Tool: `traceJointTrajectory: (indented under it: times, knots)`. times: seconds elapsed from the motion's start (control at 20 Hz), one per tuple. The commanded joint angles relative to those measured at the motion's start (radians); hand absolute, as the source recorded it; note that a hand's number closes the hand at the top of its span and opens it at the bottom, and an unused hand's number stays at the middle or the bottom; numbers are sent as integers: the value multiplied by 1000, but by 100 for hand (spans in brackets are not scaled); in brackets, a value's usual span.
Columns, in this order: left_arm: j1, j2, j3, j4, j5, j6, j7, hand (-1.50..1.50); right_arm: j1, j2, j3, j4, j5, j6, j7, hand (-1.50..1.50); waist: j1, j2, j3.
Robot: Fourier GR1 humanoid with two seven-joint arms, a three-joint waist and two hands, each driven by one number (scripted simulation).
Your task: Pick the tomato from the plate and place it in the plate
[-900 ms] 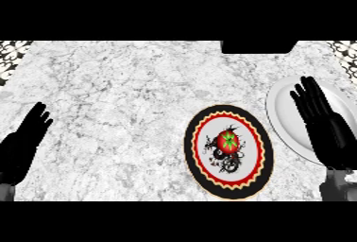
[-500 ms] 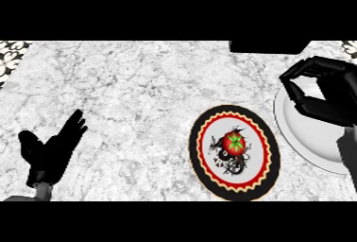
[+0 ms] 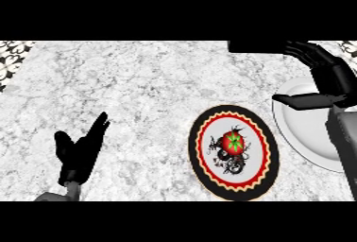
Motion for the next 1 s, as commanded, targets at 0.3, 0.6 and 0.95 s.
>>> traceJointTrajectory:
  times: [0.3, 0.6, 0.95]
  knots:
    - [-19, -33, 11, 50, -6, -9, 10, 0, -120, -181, 187, 17, 224, 207, 32, -150, -21, -5, -8]
    - [6, -61, -5, 29, -24, 9, 31, 0, -45, -194, 295, -127, 356, 214, 73, -150, -33, -10, -7]
    - [31, -32, 33, -23, -34, -14, 58, 0, 13, -105, 350, -282, 454, 187, 269, -150, -27, -9, -6]
